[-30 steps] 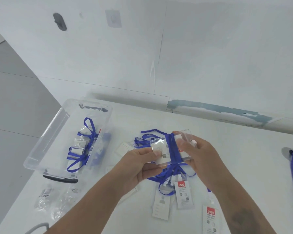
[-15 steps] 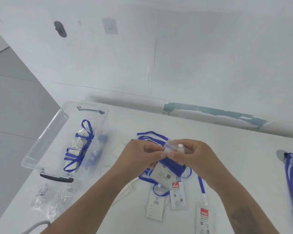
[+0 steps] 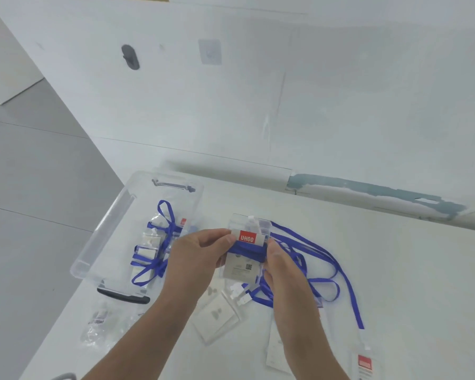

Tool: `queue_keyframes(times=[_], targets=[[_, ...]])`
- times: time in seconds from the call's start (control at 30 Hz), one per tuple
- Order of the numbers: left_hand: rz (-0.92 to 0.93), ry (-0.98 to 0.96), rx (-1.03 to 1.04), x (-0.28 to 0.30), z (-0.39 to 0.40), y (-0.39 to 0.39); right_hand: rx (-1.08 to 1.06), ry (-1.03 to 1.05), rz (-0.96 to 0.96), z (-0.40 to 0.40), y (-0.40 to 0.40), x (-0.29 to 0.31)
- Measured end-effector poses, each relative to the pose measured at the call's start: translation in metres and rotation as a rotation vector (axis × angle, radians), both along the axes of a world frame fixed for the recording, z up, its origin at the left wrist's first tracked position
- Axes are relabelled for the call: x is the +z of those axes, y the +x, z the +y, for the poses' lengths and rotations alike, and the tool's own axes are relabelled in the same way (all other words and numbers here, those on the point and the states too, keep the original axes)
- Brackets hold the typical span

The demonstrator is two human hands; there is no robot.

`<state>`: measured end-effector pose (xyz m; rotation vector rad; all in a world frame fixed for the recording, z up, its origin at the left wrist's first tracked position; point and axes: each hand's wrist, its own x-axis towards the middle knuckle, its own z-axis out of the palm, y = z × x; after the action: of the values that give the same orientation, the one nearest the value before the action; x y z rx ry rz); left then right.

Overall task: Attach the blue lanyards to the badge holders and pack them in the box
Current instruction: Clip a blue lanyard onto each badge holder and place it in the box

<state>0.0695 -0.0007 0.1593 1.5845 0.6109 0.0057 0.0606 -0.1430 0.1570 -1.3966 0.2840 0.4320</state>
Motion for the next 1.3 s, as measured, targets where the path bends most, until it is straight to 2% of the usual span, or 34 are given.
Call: queue_keyframes(times=[0.13, 0.4, 0.47, 0.57, 0.63, 0.9, 1.3], targets=[[0.001, 0.060, 0.044, -0.002, 0.057, 0.002, 0.022, 0.028, -0.051, 0.059, 0.000, 0.004], [0.061, 0.113, 0.001, -0.013, 0.166, 0.017, -0.002, 0.027, -0.024, 0.180, 0.011, -0.005], [0.093, 0.078, 0.003, -0.013, 0.182, 0.021, -0.040, 0.022, 0.015, 0.201, 0.016, -0.007], [0.235, -0.120, 0.001, -0.015, 0.204, 0.033, -0.095, -0.003, 0.098, 0.229, 0.027, -0.015], [0.294, -0.253, -0.021, -0.019, 0.212, 0.039, -0.117, -0.042, 0.164, 0.240, 0.034, -0.021], [0.449, -0.467, -0.077, -0.054, 0.214, 0.079, -0.201, -0.238, 0.376, 0.267, 0.079, -0.067], [0.536, -0.500, 0.032, -0.114, 0.198, 0.118, -0.221, -0.378, 0.376, 0.284, 0.115, -0.120]])
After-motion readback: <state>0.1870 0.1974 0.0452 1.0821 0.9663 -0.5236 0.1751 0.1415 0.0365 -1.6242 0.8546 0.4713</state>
